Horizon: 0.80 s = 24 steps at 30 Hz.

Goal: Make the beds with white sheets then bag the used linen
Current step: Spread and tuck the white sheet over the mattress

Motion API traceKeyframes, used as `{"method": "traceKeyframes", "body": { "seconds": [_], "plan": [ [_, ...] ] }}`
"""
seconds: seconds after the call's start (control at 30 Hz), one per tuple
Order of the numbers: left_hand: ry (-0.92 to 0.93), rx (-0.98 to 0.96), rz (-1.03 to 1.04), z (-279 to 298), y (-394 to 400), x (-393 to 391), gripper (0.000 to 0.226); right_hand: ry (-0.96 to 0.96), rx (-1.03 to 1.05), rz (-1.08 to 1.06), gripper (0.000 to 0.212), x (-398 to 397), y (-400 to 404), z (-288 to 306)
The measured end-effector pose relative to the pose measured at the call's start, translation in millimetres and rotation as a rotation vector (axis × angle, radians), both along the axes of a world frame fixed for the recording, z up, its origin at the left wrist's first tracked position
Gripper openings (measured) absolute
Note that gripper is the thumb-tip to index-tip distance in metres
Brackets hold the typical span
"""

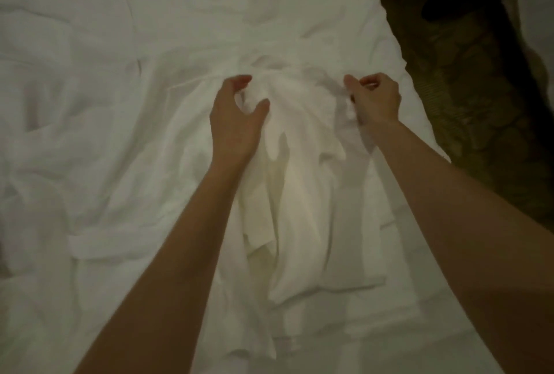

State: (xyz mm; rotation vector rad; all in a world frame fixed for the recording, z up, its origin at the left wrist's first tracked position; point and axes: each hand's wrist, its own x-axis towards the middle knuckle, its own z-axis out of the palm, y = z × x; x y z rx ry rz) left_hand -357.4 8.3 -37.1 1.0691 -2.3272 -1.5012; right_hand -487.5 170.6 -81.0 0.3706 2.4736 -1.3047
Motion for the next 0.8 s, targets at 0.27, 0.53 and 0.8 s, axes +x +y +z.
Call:
{"method": "traceKeyframes", "body": {
  "seconds": [0.27, 0.53, 0.8],
  "plan": [
    [-0.001, 0.314, -0.032, 8.5, 107.4, 116.4, 0.022, -0.218, -0.129, -0.05, 0.019, 104.6, 88.5, 15.8],
    [-0.132, 0.517, 0.152, 6.4, 147.6, 189.9, 0.011, -0.276, -0.157, -0.152, 0.018, 214.0, 127.6, 6.9],
    [-0.154, 0.724, 0.373, 19.6, 154.5, 214.8, 0.022, -0.273, -0.273, -0.279, 0.026, 262.0, 133.6, 19.5]
  ]
}}
